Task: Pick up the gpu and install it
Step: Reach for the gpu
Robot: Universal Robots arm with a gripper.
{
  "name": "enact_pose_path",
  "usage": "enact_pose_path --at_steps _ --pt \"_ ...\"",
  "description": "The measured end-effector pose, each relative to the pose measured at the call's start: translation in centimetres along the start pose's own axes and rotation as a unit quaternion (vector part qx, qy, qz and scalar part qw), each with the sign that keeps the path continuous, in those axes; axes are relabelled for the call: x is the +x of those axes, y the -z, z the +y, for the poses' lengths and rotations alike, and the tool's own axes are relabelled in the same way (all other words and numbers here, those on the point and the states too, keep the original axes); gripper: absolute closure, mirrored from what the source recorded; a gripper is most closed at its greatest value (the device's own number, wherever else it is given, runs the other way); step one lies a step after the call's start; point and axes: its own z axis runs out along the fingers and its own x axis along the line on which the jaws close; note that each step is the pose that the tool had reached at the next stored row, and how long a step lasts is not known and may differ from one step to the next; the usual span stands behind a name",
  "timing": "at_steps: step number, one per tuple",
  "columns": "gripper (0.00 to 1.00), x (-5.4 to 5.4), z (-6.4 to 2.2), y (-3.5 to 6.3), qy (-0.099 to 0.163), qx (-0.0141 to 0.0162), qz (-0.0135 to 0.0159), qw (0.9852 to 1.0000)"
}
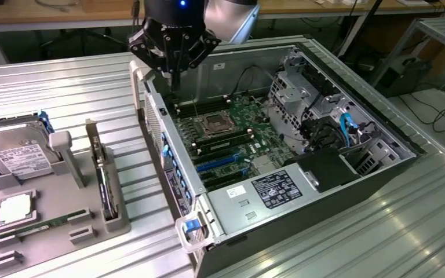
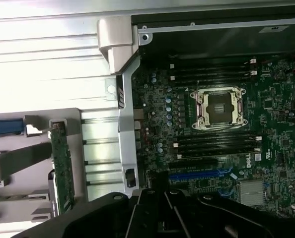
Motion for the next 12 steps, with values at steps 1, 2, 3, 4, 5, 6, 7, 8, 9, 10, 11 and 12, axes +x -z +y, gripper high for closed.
enact_pose_path --at_steps 1,2,3,4,5,6,7,8,9,10,11,12 --pt "0.89 0.6 -0.09 0.02 0.000 0.0000 0.0000 1.0000" --pt "0.89 0.9 -0.13 0.03 0.000 0.0000 0.0000 1.0000" --pt "0.89 1.6 -0.21 0.04 0.000 0.0000 0.0000 1.0000" --pt "0.89 1.6 -0.23 0.05 0.000 0.0000 0.0000 1.0000" --pt "0.89 1.7 -0.24 0.05 0.000 0.0000 0.0000 1.0000" --pt "0.89 1.8 -0.25 0.05 0.000 0.0000 0.0000 1.0000" --pt "0.89 1.8 -0.26 0.05 0.000 0.0000 0.0000 1.0000" --pt "0.89 1.9 -0.27 0.05 0.000 0.0000 0.0000 1.0000" --pt "0.89 2.0 -0.28 0.05 0.000 0.0000 0.0000 1.0000" --pt "0.89 2.1 -0.29 0.06 0.000 0.0000 0.0000 1.0000" --pt "0.89 2.1 -0.30 0.06 0.000 0.0000 0.0000 1.0000" --pt "0.89 2.2 -0.31 0.06 0.000 0.0000 0.0000 1.0000"
